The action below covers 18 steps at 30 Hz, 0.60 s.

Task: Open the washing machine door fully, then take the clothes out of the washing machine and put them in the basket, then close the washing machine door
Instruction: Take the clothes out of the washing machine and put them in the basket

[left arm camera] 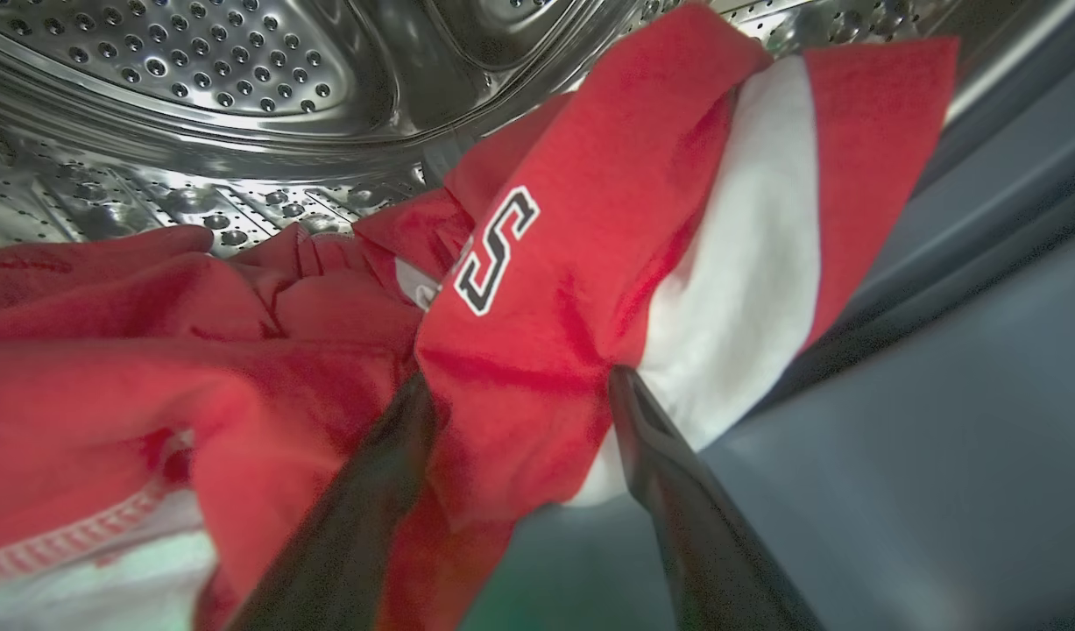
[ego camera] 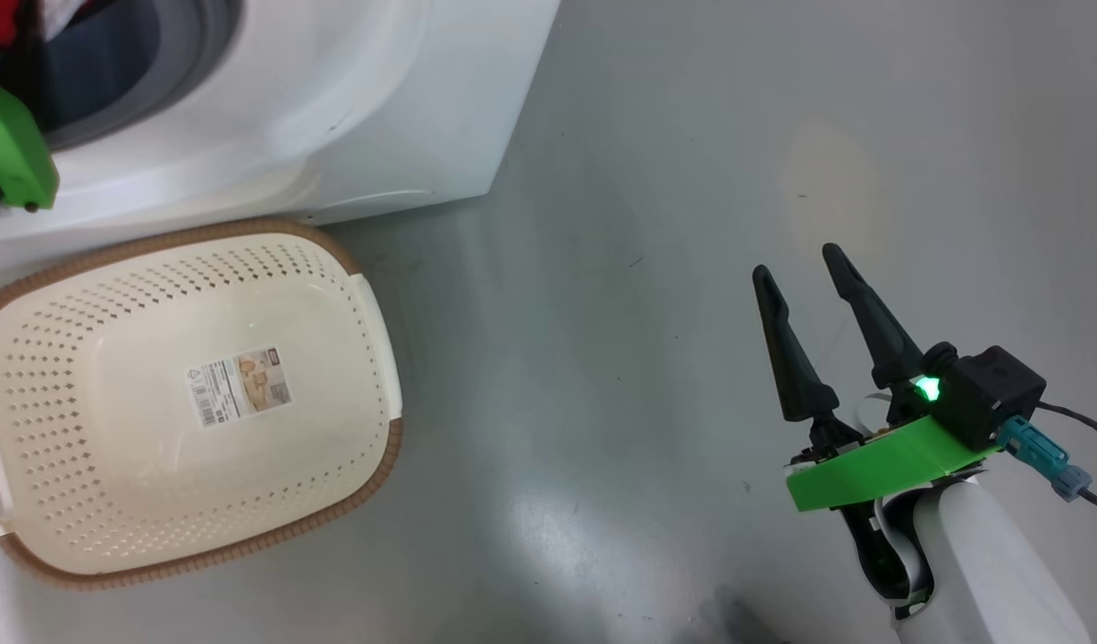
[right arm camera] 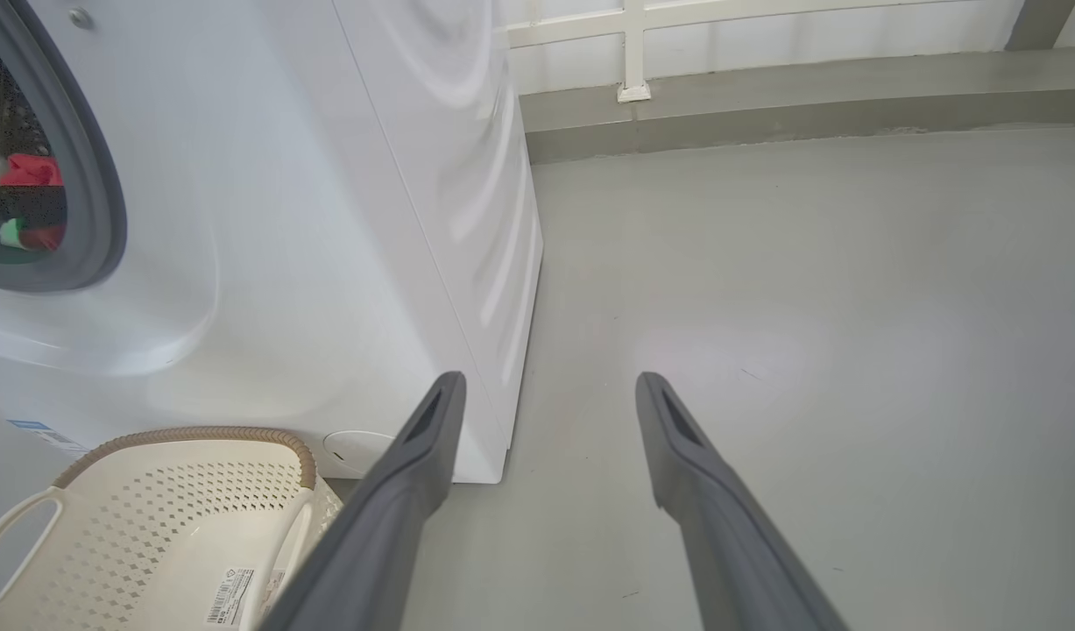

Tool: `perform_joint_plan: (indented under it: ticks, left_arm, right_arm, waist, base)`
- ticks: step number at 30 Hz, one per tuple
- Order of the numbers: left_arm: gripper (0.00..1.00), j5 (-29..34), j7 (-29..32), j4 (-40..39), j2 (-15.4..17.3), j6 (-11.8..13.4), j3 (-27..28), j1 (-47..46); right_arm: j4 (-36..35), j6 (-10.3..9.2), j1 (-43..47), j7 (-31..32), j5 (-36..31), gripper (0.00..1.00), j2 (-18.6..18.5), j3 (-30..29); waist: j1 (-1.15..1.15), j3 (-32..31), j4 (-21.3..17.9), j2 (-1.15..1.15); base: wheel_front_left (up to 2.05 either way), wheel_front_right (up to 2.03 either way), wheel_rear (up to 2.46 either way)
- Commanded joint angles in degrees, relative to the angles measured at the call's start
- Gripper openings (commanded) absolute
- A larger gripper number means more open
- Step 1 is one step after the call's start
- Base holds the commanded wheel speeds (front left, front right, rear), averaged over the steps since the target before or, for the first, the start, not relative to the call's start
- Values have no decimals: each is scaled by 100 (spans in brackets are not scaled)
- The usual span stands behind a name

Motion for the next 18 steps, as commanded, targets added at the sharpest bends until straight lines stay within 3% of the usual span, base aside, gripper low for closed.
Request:
perform_joint_plan:
  ticks: [1,2,4,11,18]
  left_arm:
    - [98,-68,-42,-47,307,9,20,-114]
    - [45,-92,-51,-34,308,9,-27,-110]
    - [0,-147,-69,-13,304,9,-114,-101]
    - [0,-404,-308,19,236,9,-354,-40]
    - [0,-753,-652,26,91,9,-251,200]
  right_arm:
    - [-155,35,24,-36,34,100,10,118]
    - [-160,35,26,-36,33,100,10,118]
    - [-162,35,34,-36,32,100,10,120]
    - [-146,35,69,-36,8,100,10,88]
    - [-101,35,139,-36,-62,100,10,36]
  waist:
    - [0,-5,-6,0]
    - [0,-9,-8,0]
    - [0,-26,-8,0]
    - [0,-158,45,0]
    - [0,-449,155,0]
  base:
    - [0,0,0]
    - [0,0,0]
    - [0,0,0]
    - [0,0,0]
    - [0,0,0]
